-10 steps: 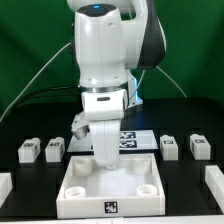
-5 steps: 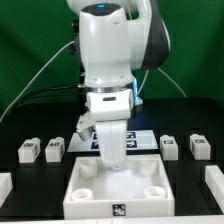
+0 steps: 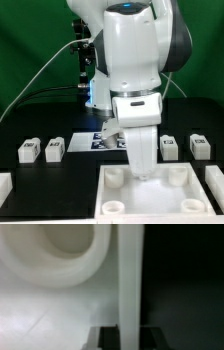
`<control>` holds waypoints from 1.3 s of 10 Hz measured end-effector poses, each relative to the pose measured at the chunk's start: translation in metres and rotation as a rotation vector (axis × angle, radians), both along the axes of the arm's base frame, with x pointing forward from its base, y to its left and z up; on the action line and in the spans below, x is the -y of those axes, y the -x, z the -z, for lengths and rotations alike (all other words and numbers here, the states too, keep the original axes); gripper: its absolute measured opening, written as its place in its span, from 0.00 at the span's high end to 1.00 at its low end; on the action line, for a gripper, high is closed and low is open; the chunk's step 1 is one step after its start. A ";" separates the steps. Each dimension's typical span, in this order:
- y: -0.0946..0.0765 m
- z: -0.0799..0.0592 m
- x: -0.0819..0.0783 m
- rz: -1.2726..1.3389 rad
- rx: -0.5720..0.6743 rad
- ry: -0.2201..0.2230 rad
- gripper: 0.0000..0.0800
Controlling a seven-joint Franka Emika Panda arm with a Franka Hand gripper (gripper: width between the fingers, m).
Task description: Assemble one leg
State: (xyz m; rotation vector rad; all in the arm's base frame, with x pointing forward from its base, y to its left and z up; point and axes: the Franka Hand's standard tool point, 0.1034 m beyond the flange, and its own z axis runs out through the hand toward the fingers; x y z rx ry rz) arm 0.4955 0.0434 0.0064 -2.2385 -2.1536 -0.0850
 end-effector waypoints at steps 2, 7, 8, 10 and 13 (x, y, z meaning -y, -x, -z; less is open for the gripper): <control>-0.001 -0.001 -0.017 0.000 -0.019 0.001 0.94; -0.001 0.001 -0.022 -0.005 -0.021 0.005 0.84; -0.001 0.001 -0.021 -0.004 -0.022 0.005 0.84; -0.001 0.001 -0.021 -0.003 -0.022 0.005 0.44; -0.001 0.002 -0.020 -0.002 -0.022 0.005 0.21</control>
Offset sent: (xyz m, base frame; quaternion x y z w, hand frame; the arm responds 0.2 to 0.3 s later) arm 0.0266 0.0395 -0.0048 -0.0315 0.0156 -0.0219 0.9991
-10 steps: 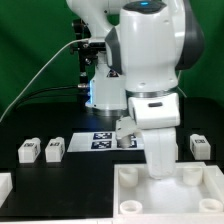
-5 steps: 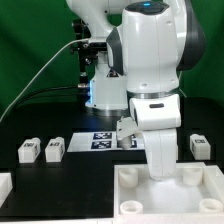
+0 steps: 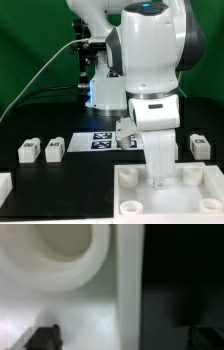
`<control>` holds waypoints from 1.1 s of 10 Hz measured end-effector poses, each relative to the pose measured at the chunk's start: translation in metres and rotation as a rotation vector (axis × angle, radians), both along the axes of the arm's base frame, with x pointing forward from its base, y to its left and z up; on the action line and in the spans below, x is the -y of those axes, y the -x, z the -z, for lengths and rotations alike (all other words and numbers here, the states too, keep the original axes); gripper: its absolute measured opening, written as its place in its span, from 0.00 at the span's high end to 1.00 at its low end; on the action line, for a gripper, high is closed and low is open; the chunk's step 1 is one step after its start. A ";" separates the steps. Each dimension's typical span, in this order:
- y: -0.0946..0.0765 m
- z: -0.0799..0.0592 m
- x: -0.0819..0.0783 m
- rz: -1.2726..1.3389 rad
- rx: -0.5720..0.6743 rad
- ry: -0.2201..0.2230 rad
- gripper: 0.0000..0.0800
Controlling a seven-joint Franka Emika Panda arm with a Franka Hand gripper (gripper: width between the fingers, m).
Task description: Assemble one leg
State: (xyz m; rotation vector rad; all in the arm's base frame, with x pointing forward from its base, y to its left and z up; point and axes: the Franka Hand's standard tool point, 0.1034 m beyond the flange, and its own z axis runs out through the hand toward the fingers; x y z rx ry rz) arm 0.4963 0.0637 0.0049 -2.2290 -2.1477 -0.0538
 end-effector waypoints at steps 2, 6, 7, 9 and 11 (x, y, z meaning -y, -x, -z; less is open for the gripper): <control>0.000 0.000 0.001 0.001 0.000 0.000 0.19; 0.000 -0.001 0.002 0.004 0.001 0.000 0.19; 0.000 -0.007 0.004 0.013 0.008 0.003 0.19; 0.005 -0.025 -0.002 0.131 0.020 0.007 0.19; 0.014 -0.039 -0.026 0.337 0.018 0.002 0.19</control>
Offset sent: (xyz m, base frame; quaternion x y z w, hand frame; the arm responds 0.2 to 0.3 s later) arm 0.0000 0.0000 0.0000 0.0000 0.0000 0.0000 1.0000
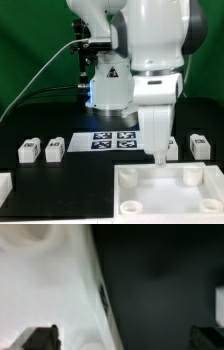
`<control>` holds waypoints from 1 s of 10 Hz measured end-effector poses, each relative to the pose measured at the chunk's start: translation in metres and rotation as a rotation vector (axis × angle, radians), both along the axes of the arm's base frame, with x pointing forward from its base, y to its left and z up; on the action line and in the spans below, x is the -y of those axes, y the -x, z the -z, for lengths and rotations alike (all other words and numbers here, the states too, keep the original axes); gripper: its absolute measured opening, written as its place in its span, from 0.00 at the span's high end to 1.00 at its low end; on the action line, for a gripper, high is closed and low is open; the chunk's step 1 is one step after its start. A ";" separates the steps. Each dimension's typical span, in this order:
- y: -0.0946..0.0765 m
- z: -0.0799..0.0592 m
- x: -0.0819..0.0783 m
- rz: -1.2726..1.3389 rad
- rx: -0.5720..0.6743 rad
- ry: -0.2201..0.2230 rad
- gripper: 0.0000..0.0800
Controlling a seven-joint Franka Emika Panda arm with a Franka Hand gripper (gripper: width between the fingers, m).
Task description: Assemble one leg
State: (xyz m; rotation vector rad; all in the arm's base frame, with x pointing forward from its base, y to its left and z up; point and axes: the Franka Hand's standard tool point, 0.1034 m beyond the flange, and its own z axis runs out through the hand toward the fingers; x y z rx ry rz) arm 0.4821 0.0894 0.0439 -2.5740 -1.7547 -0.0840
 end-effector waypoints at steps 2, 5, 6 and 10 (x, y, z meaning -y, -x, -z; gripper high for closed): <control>0.005 -0.011 -0.036 0.274 -0.003 -0.016 0.19; -0.002 -0.022 -0.057 0.515 -0.013 -0.037 0.19; -0.001 -0.021 -0.057 0.635 -0.026 -0.045 0.19; 0.019 -0.014 -0.083 1.104 -0.110 -0.042 0.19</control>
Offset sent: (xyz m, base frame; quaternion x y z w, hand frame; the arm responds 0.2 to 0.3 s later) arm 0.0072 0.0400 0.0219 0.0055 -0.0238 0.3782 0.9254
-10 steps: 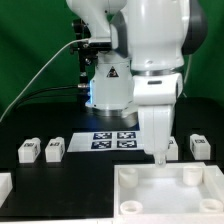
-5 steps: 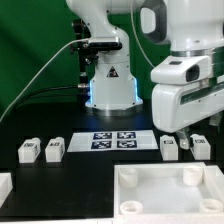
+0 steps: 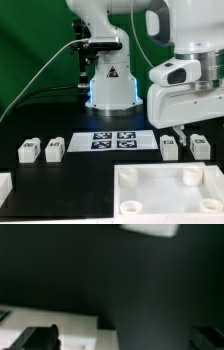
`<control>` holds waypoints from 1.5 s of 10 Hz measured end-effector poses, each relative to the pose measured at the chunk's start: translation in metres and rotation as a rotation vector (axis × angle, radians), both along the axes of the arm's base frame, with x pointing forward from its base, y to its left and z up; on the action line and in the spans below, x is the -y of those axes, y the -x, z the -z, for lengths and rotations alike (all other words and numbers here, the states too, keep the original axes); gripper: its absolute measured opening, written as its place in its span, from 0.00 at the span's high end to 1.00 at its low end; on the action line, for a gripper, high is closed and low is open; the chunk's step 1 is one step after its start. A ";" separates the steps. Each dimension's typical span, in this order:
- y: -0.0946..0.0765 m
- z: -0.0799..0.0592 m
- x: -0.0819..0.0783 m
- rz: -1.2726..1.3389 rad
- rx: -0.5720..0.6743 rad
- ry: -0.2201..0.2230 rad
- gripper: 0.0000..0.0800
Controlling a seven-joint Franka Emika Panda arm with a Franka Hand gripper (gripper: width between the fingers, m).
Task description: Assemble one leg
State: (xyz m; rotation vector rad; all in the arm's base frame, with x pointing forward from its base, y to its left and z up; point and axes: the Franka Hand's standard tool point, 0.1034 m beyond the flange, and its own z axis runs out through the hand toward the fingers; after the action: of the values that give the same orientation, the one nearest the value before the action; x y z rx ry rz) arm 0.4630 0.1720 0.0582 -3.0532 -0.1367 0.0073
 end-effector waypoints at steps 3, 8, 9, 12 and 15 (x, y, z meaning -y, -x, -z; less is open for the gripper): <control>0.001 0.000 -0.002 0.024 -0.036 0.007 0.19; 0.030 0.012 -0.002 0.037 -0.476 0.078 0.19; 0.029 0.013 -0.002 0.041 -0.572 0.085 0.19; 0.031 0.011 -0.004 0.009 -0.785 0.114 0.19; 0.030 0.022 -0.007 0.006 -0.803 0.113 0.19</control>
Offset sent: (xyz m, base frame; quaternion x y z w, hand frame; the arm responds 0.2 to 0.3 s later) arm 0.0000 0.0000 0.0000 0.0000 0.0000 0.0000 1.0000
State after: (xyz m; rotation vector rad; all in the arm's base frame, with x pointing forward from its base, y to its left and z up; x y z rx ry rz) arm 0.4331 0.1792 0.0365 -2.8827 -0.0672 1.2380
